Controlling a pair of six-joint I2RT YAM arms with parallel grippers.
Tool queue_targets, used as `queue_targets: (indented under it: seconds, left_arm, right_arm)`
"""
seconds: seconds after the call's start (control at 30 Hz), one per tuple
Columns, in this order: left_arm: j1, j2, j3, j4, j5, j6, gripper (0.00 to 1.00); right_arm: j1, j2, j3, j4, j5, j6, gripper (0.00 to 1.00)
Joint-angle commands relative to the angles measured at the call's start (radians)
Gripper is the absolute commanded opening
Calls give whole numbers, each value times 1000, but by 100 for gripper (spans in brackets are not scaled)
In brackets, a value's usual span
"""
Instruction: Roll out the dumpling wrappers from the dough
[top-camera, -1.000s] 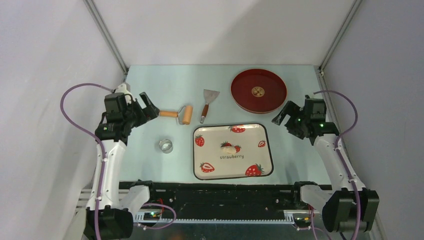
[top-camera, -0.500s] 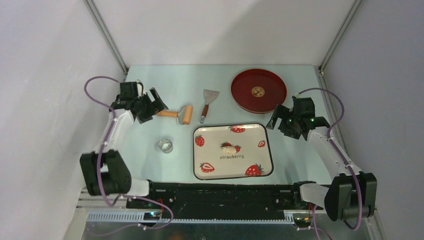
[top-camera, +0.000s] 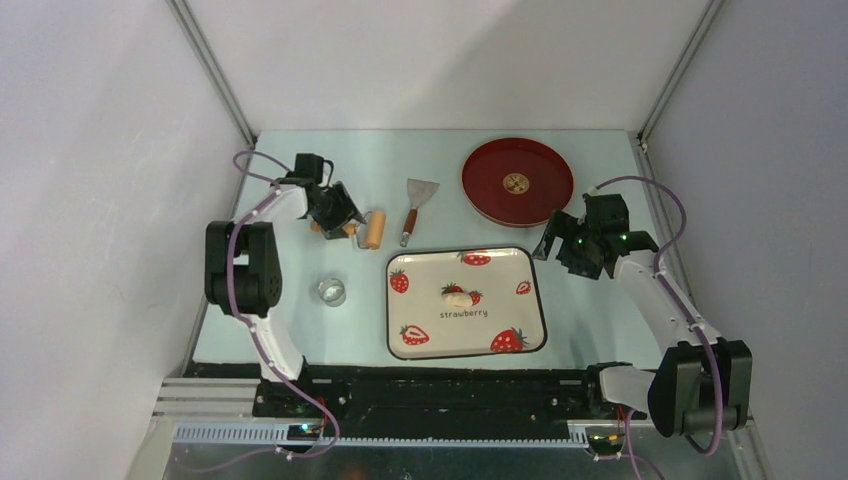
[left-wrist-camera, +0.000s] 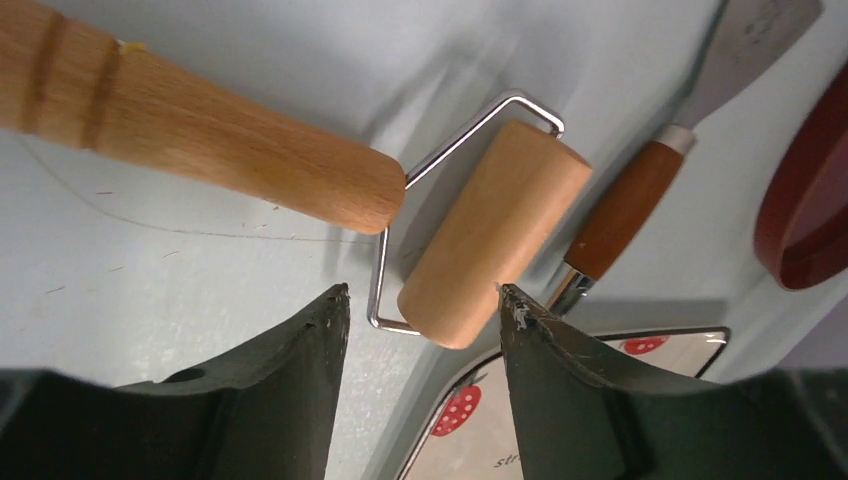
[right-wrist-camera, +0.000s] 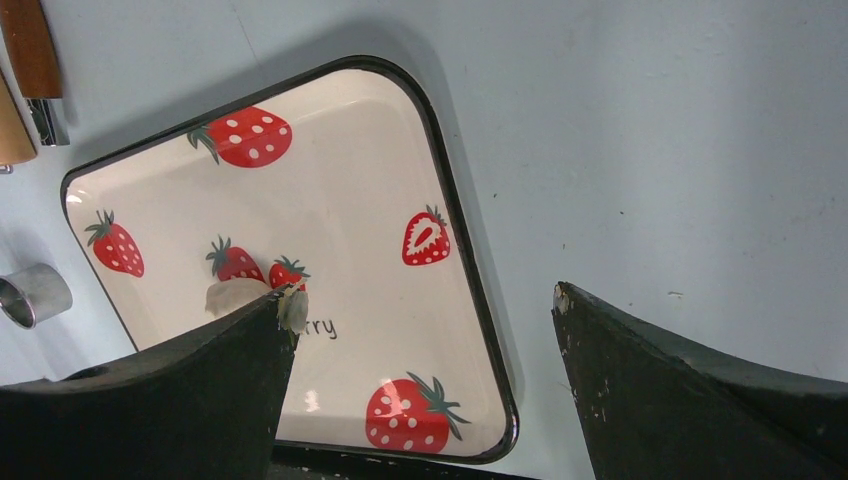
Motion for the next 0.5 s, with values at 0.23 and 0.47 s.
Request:
queue_targets:
  seconds: [0.23, 0.47]
  left_arm:
    - [-26, 80, -10, 20, -105, -72, 56]
    - [-28, 130, -6, 29, -136, -72, 49]
  right_arm:
    - [-23, 15, 43, -2, -29, -10, 100]
    - [-28, 29, 42, -5, -40, -16, 100]
